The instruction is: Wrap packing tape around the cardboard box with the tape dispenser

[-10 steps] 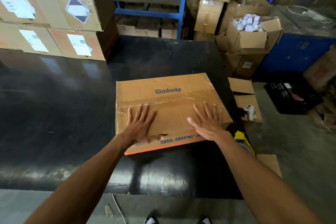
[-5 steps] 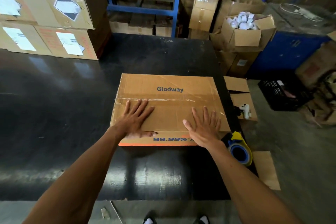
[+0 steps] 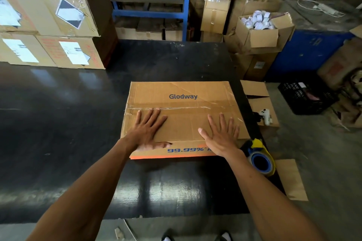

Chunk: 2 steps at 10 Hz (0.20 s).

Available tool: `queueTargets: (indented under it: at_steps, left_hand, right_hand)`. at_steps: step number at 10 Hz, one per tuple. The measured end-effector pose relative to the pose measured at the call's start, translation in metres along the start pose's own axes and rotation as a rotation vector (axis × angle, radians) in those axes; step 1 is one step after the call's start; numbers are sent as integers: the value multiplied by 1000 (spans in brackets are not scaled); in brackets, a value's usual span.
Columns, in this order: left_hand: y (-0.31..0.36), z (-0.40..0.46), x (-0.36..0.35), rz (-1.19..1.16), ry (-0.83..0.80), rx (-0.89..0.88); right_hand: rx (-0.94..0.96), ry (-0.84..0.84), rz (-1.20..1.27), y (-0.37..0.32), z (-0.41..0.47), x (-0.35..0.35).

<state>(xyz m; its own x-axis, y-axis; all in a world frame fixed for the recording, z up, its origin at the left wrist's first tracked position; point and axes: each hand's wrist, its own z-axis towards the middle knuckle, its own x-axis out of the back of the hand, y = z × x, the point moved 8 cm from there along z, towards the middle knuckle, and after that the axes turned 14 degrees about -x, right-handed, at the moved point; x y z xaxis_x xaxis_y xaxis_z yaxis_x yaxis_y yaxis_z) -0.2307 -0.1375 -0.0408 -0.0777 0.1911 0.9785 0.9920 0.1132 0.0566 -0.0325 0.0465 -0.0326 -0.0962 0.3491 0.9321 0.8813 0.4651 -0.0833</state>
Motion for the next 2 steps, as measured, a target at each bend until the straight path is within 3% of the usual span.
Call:
queueTargets:
  at_steps: [1,2]
  left_hand:
    - [2,-1,12,-2,27,-15]
    - [25,-9,22,71,201,-125]
  right_hand:
    - [18,-59,81,-1,0,8]
    - [132,30,377,12,-15,17]
